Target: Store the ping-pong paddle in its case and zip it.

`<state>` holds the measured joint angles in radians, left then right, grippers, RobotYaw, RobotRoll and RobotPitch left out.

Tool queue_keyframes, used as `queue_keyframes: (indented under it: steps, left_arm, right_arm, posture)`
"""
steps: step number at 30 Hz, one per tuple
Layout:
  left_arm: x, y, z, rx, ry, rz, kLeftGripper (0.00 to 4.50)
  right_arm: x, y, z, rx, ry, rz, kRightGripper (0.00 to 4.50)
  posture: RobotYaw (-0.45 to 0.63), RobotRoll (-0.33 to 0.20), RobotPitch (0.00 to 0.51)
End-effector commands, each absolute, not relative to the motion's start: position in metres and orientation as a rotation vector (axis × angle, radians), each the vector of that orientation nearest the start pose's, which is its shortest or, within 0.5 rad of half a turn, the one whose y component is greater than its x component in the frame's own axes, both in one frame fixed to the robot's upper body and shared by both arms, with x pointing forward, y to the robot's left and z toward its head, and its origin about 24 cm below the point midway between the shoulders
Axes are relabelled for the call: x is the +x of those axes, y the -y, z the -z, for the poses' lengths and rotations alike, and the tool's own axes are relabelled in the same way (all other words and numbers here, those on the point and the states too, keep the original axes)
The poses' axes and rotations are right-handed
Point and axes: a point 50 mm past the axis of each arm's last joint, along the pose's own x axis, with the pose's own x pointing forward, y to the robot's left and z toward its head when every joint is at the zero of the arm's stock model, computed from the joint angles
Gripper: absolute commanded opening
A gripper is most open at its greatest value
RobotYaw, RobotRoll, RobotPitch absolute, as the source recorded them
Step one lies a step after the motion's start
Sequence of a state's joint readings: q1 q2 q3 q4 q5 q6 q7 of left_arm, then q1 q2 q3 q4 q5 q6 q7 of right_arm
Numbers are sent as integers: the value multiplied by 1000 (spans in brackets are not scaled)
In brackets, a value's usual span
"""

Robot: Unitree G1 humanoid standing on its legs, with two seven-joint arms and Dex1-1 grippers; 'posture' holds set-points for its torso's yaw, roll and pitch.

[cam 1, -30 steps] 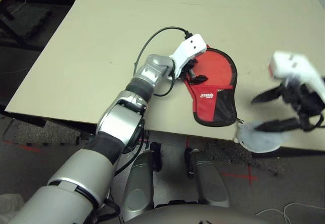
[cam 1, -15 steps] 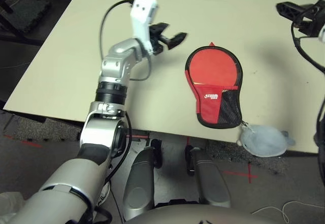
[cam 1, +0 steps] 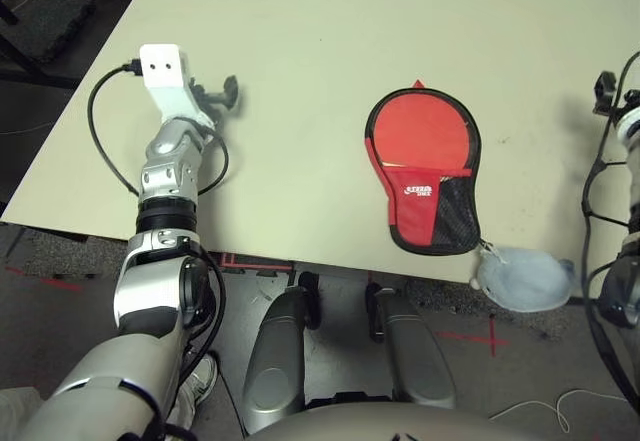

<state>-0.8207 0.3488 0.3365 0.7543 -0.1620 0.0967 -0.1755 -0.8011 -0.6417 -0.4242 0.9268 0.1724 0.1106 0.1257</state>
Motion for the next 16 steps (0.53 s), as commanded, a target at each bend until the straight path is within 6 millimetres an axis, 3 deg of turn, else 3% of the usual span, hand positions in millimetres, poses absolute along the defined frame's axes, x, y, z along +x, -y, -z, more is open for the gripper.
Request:
queue_keyframes:
  steps: [1,6,16]
  left_arm:
    - [379,-249,-119,-112,-63,-119,4500]
    - [383,-242,-123,-102,-40,-93,4500]
    - [397,-215,-168,105,173,152,4500]
  right_arm:
    - [342,364,-141,0,-65,425,4461]
    - [337,367,-132,-11,-80,450,4461]
    - [327,371,-119,10,-73,497,4461]
  posture:
    - [-78,0,358]
    - [-77,0,363]
    - [-74,0,358]
